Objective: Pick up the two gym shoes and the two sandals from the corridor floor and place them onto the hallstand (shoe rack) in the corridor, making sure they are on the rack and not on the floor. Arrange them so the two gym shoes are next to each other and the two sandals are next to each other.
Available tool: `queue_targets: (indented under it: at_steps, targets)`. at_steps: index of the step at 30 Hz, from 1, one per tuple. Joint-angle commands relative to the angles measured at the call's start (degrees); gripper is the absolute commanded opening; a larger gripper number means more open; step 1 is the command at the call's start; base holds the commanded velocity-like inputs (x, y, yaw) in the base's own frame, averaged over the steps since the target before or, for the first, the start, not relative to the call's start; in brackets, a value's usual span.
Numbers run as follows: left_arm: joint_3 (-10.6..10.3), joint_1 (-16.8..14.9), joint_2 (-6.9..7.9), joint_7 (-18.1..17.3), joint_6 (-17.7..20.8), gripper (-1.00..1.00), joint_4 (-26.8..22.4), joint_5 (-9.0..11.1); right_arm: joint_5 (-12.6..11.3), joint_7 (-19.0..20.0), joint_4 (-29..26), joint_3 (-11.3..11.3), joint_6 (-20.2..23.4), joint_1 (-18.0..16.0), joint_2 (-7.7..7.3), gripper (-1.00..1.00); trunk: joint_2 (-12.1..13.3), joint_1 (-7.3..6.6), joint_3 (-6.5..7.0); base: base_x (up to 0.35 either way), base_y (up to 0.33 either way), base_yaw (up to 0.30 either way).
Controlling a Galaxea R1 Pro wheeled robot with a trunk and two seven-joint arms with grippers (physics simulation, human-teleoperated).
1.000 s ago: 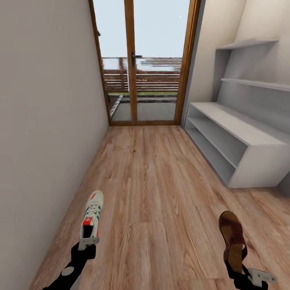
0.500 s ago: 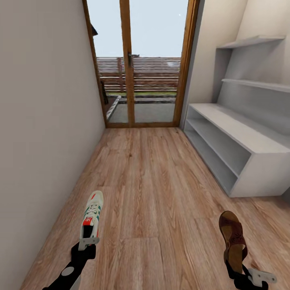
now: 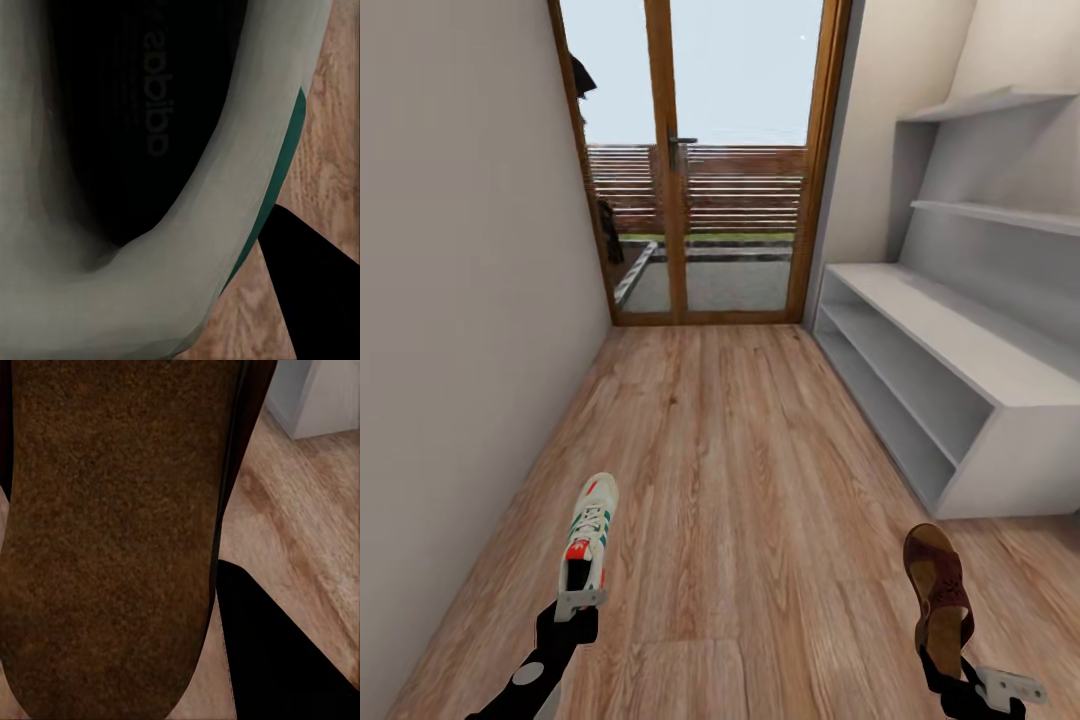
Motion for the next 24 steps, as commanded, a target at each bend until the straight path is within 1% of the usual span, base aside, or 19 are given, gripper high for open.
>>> queue_targets:
  at_steps: [1, 10, 24]
  targets:
    - [-0.05, -0.03, 0.0, 0.07, -0.17, -1.0, 0.03, 0.23, -0.12, 0.5, 0.05, -0.26, -0.08, -0.06, 0.03, -1.0, -0.02, 0.02, -0.04, 0.31, -0.138, 0.0]
    - [-0.05, -0.03, 0.0, 0.07, -0.17, -1.0, 0.03, 0.24, -0.06, 0.5, 0.18, -0.26, -0.05, -0.06, 0.03, -1.0, -0.02, 0.02, -0.03, 0.313, -0.133, 0.0]
    - [-0.05, -0.03, 0.04, 0.07, -0.17, -1.0, 0.03, 0.24, -0.07, 0.5, 0.23, -0.26, -0.04, -0.06, 0.03, -1.0, -0.02, 0.02, -0.03, 0.338, -0.007, 0.0]
